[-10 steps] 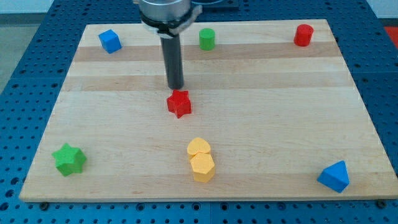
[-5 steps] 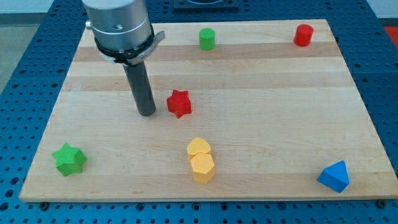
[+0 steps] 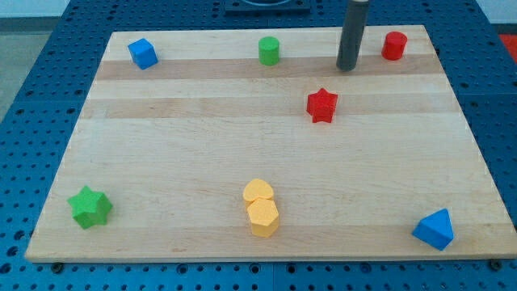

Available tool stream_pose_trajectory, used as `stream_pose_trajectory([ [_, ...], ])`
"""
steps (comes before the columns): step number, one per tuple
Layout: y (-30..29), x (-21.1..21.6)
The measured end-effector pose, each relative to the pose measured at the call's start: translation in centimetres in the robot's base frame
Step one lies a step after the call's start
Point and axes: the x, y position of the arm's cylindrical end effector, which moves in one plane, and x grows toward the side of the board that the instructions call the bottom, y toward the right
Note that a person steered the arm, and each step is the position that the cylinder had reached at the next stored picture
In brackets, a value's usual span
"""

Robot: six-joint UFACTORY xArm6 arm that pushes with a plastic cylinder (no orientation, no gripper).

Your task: Push the red star towards the top right

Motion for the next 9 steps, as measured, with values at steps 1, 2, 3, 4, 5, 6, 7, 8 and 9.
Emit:
stream_pose_trajectory([
  [1,-2.0,0.0],
  [2,-5.8,0.2],
  [3,-10.7,3.4],
  [4,-14.9,7.6],
  [5,-15.7,13.7],
  [6,-11.6,16.3],
  [7,-10.1,14.3],
  [8,-9.4,14.1],
  [9,-7.6,11.1],
])
